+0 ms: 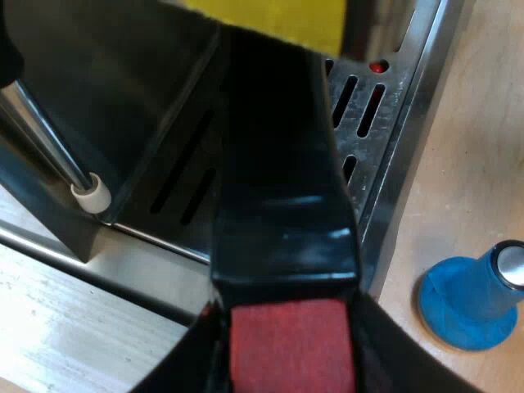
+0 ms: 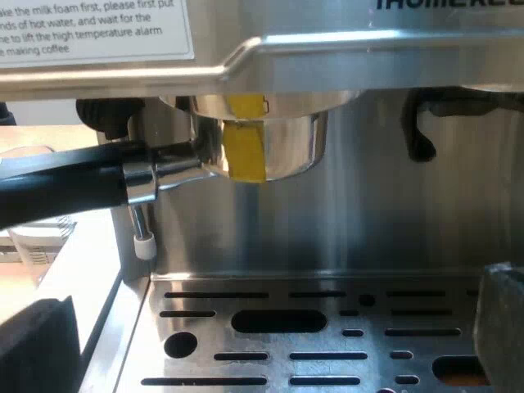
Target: Put the handle in the coffee machine
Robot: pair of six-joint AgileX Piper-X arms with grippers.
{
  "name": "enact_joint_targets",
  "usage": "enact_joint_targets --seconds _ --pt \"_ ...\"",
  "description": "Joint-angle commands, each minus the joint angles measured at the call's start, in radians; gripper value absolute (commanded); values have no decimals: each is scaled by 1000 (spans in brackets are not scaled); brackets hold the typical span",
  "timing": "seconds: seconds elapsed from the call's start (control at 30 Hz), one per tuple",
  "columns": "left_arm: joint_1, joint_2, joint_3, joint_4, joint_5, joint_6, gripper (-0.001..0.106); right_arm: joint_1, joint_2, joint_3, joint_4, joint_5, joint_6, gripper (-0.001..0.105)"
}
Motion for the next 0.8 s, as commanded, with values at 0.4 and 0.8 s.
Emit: enact_joint_targets --seconds 0.4,0.8 --pt "-6 -28 -16 -133 173 -84 0 -5 -5 3 -7 3 -13 98" --pt "-6 -28 -16 -152 232 -124 0 -5 -5 3 -5 3 -13 98"
